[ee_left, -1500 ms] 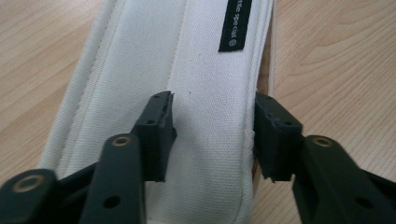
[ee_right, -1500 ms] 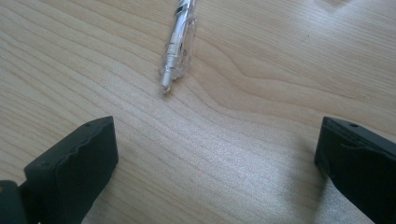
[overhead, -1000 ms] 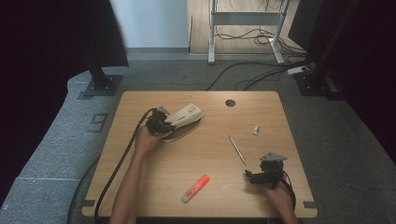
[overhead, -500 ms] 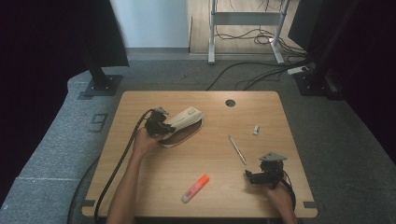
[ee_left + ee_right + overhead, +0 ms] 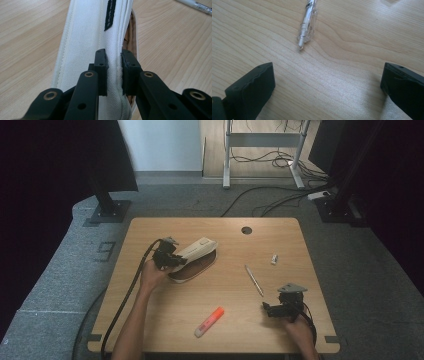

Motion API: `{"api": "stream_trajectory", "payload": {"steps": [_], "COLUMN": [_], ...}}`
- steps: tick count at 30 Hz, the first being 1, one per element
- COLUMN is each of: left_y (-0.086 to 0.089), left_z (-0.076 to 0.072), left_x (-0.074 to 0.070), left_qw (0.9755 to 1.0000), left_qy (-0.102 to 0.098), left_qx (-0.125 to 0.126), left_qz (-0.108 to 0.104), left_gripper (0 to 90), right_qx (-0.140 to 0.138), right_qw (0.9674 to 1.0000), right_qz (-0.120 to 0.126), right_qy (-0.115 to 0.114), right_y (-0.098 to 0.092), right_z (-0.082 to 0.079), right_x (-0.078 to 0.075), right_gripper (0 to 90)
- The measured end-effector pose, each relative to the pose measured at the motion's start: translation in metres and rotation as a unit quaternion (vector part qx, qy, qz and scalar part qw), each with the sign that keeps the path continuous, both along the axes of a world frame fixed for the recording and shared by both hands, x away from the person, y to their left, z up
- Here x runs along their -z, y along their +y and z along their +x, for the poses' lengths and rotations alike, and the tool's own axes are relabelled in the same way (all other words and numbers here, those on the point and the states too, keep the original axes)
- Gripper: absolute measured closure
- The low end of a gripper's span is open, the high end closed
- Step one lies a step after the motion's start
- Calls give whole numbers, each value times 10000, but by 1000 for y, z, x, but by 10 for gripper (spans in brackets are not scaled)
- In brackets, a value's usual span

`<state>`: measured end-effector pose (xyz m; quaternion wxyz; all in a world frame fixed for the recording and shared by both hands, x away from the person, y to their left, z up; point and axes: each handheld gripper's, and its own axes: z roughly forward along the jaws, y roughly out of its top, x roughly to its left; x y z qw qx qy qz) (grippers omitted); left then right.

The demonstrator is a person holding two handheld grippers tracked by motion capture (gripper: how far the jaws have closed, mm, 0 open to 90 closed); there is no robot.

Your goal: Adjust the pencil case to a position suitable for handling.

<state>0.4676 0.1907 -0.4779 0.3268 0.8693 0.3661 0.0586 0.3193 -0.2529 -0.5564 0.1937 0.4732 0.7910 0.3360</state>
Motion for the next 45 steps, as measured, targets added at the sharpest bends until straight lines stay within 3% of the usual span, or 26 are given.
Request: {"api": "stream_trajectory", "payload": {"steps": [18,38,45], "left_y": [11,21,24], "left_z": [-33,-81,-89], "left_x": [0,2,3], "left_qw": [9998,9992,9990], "left_qy": [59,72,69], "left_qx": [30,39,46], "left_qz": [-205,-392,-449], "left_gripper": [773,770,770], "right_qx": [0,3,3], "right_qw": [10000,10000,10000], "right_qz": [-1,2,2], "right_qy": [0,0,0], "right_y": [0,0,0], "right_z": [0,0,0], "right_x": [0,0,0], "right_gripper": [0,0,0]}}
